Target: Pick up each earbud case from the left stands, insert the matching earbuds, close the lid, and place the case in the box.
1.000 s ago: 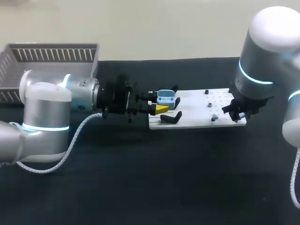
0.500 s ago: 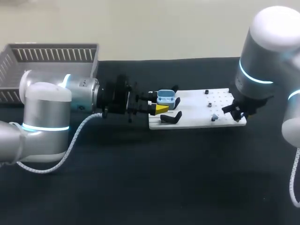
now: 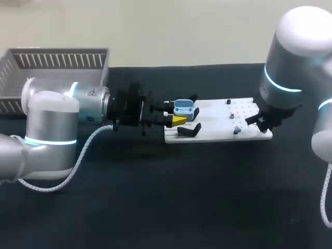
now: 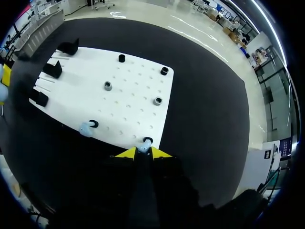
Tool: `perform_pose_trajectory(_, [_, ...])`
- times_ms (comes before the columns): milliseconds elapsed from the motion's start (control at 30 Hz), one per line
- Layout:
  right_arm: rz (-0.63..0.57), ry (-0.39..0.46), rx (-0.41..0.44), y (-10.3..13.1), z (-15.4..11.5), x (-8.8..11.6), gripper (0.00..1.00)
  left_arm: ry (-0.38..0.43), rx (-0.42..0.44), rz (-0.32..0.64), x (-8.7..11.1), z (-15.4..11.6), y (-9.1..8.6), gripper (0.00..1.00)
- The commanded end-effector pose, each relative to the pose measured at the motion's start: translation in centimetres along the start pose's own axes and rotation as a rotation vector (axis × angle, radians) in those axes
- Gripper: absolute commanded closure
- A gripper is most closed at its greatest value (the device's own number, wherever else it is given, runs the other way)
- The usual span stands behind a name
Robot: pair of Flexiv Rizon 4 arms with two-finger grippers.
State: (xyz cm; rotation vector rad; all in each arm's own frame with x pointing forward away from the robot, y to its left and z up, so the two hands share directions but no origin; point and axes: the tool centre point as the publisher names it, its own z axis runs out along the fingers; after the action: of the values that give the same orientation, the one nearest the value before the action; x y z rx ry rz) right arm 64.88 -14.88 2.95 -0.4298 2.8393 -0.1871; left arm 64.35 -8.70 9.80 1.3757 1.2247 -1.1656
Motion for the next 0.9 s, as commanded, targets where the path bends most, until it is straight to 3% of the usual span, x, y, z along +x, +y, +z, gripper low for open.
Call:
perform_pose_trajectory(33, [-0.002, -0.001, -0.001, 0.12, 0.21, 0.07, 0.84, -0.003, -0.007, 0.004, 0.11, 0.01, -0.18, 1.0])
perform_pose_trajectory(133, [-0.004, -0.002, -0.002, 0.14, 0.22, 0.08, 0.83, -0.003, -0.007, 0.004, 0.11, 0.01, -0.18, 1.0])
perform_pose_trajectory(300, [-0.003, 0.001, -0.004, 0.12, 0.22, 0.11, 0.61, -0.003, -0.007, 0.004, 0.11, 0.01, -0.18, 1.0])
perform_pose_trajectory(367, [-0.002, 0.001, -0.005, 0.12, 0.22, 0.12, 0.57, -0.003, -0.007, 0.004, 0.11, 0.01, -0.18, 1.0])
perform_pose_trajectory(900, [0.001, -0.024, 0.018, 0.31, 0.53, -0.75, 0.59, -0.003, -0.007, 0.004, 0.11, 0.01, -0.18, 1.0])
